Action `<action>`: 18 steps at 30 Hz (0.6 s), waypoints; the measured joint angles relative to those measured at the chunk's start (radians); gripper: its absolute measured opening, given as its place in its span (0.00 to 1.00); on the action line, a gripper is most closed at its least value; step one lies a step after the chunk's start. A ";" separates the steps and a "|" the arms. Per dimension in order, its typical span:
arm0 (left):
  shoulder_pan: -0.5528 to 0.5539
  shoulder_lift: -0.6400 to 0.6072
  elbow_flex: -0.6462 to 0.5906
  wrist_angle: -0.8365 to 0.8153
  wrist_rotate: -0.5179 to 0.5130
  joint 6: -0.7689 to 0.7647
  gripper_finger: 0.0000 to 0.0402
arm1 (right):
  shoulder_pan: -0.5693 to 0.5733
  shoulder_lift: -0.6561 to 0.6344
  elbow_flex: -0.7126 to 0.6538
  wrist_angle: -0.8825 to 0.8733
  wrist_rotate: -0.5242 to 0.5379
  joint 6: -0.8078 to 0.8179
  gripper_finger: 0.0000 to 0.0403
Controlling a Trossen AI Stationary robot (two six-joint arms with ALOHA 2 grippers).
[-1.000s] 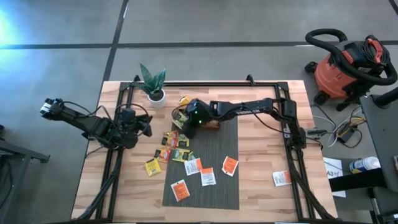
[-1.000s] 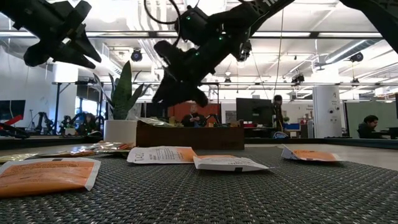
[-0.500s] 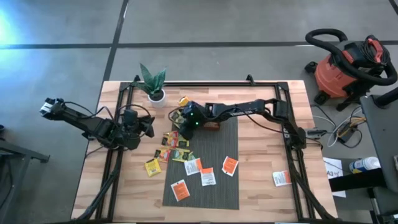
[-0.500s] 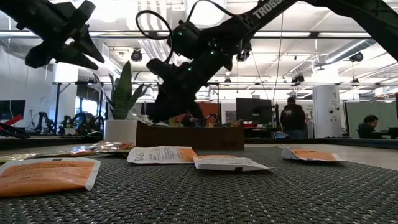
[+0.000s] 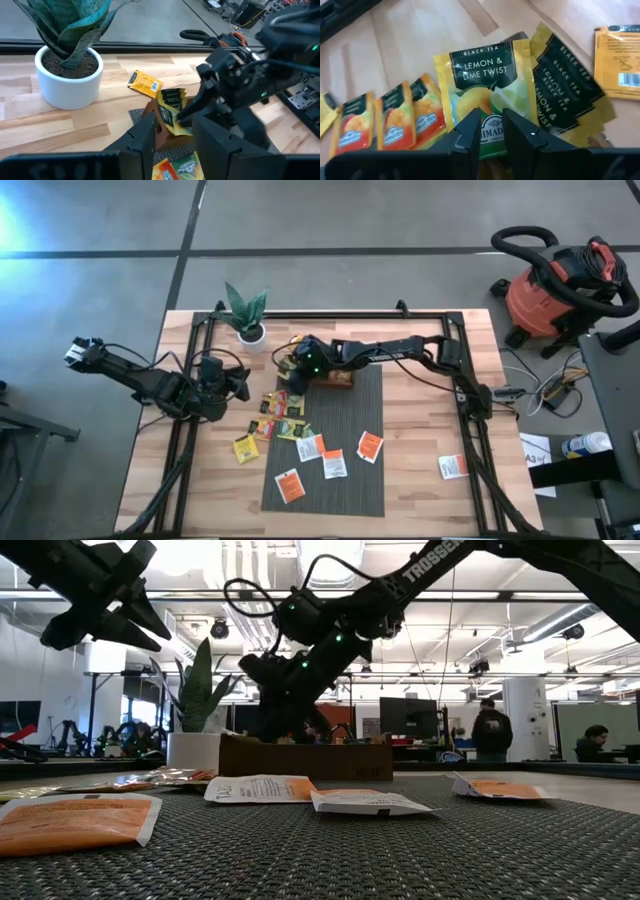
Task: Pick & Place Tea
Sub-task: Put the yellow tea bag into the left compartment of the wooden organizer
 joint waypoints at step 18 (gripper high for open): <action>0.040 0.090 -0.069 0.100 0.067 -0.195 0.30 | 0.005 -0.006 0.120 -0.093 -0.009 -0.069 0.19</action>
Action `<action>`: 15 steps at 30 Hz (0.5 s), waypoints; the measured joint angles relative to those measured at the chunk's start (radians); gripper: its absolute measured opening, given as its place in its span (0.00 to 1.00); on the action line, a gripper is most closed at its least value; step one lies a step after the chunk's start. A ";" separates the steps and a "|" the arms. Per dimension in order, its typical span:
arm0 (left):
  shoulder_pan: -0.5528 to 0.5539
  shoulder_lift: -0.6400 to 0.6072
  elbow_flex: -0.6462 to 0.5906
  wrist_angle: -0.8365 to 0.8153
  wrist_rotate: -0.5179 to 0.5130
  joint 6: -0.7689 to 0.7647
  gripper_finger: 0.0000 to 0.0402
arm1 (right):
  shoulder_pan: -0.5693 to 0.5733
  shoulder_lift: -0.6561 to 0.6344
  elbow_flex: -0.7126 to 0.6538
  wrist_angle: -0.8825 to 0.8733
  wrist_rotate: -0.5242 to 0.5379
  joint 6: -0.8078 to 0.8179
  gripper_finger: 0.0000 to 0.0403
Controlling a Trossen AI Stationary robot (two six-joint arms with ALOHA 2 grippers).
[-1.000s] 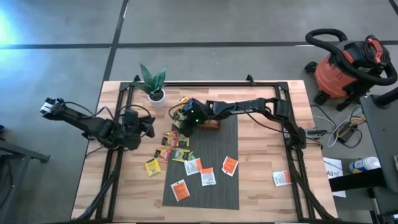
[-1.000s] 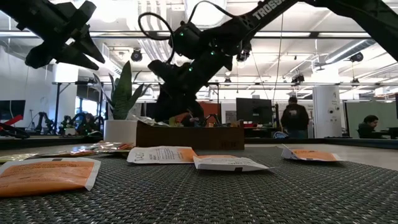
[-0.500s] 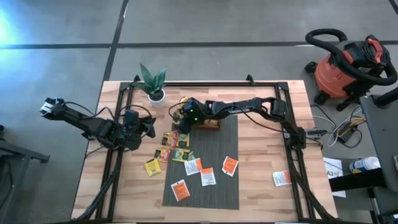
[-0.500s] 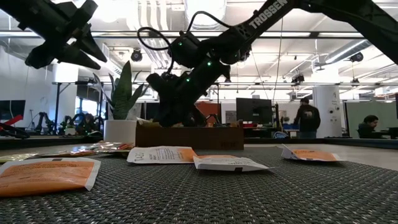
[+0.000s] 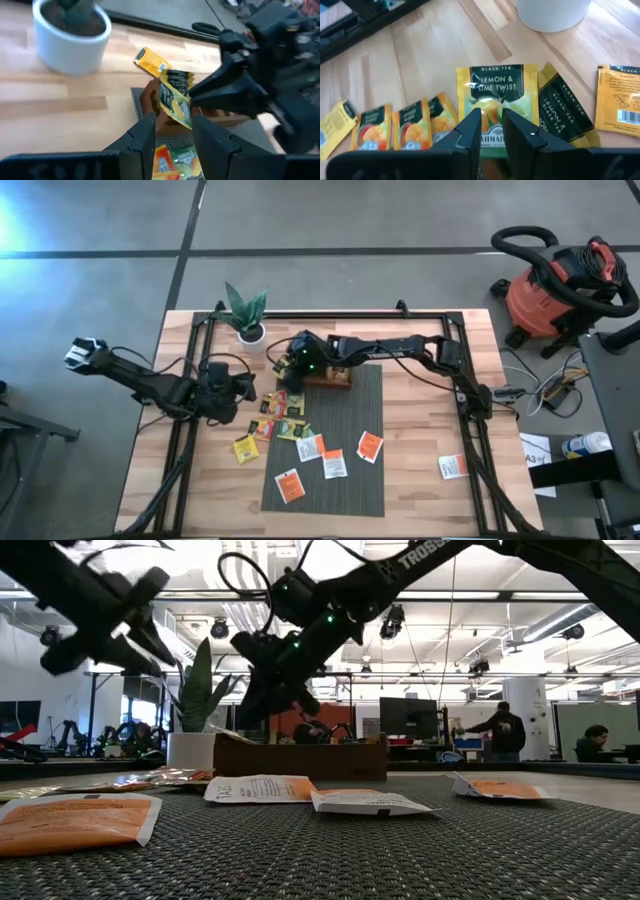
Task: Pick & Place Tea
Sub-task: Put the yellow tea bag into the left compartment of the wooden organizer
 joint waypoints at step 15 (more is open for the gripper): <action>0.362 -0.001 -0.268 0.620 0.374 0.071 0.30 | 0.028 -0.028 0.034 -0.313 -0.015 -0.087 0.23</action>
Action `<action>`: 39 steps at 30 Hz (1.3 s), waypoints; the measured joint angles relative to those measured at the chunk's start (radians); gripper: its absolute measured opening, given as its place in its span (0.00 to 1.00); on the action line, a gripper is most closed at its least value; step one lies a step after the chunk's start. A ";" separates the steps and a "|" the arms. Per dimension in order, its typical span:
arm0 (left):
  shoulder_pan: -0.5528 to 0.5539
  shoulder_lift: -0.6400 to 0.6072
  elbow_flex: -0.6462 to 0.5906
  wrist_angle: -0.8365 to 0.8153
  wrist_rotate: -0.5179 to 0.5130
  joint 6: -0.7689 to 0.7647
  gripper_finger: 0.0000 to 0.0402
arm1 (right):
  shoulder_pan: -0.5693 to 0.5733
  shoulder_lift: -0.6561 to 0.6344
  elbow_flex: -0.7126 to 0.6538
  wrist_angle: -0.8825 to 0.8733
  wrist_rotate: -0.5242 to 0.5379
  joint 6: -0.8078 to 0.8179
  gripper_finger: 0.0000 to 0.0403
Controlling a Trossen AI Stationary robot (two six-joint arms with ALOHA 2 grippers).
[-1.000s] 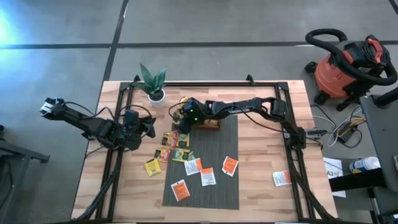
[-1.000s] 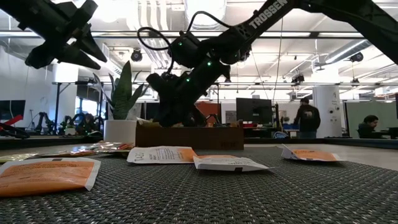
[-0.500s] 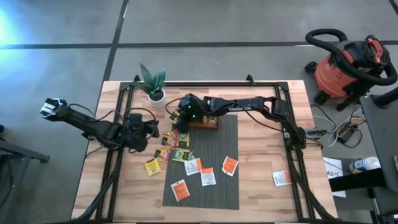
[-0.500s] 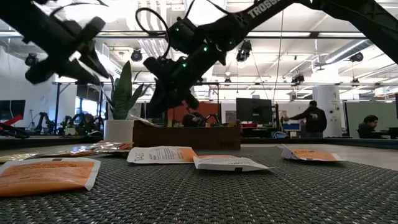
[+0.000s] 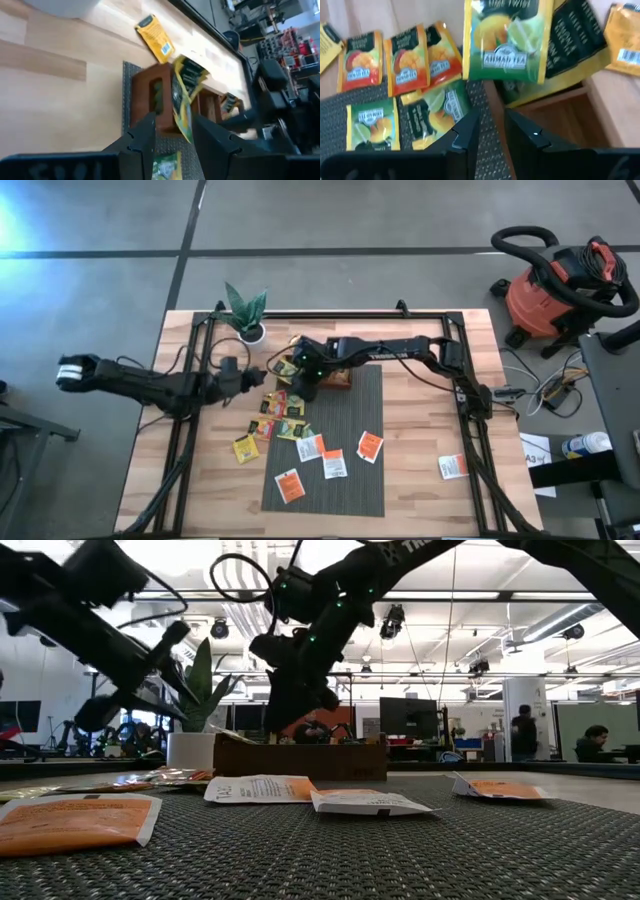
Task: Pick & Place Tea
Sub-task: Put the yellow tea bag into the left compartment of the wooden organizer
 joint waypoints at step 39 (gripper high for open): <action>0.380 0.278 0.185 0.017 0.635 0.499 0.35 | 0.004 -0.023 -0.001 -0.119 0.001 -0.055 0.24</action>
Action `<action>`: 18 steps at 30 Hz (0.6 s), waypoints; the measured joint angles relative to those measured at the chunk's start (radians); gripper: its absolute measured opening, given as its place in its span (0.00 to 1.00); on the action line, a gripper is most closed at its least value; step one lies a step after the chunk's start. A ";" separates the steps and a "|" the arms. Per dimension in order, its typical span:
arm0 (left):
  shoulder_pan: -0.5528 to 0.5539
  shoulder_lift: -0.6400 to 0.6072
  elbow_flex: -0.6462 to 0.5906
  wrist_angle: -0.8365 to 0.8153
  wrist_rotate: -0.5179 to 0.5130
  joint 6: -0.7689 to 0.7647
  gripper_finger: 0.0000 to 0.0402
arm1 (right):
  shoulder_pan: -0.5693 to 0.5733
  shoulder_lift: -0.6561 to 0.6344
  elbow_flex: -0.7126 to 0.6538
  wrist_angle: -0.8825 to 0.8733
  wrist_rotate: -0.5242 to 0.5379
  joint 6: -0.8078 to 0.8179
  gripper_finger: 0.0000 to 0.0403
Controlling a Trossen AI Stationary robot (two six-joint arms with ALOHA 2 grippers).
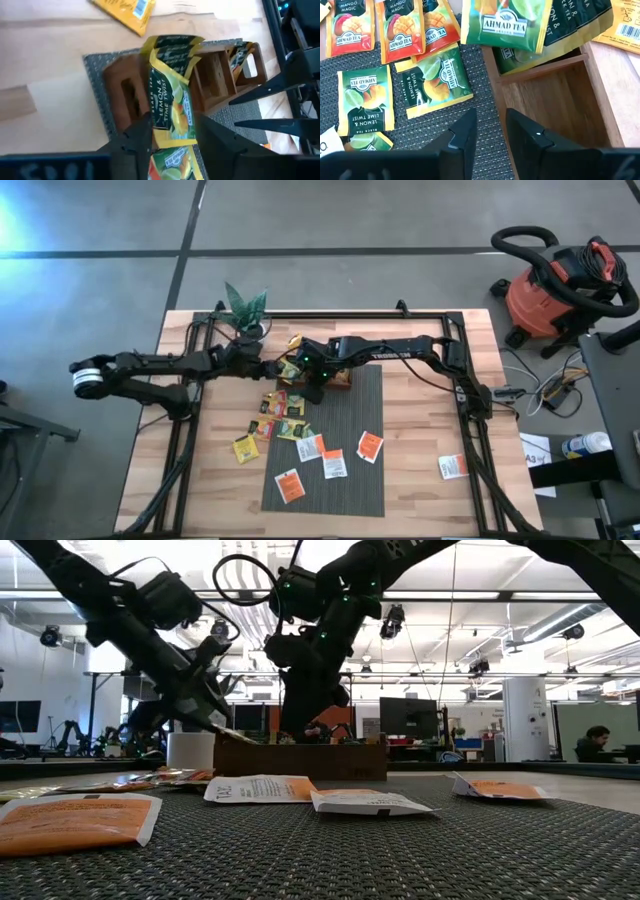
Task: Pick & Place Tea
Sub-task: Put the yellow tea bag into the left compartment of the wooden organizer
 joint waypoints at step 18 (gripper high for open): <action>0.001 0.008 0.120 -0.146 -0.052 0.238 0.01 | 0.001 -0.012 0.000 -0.026 0.022 -0.034 0.25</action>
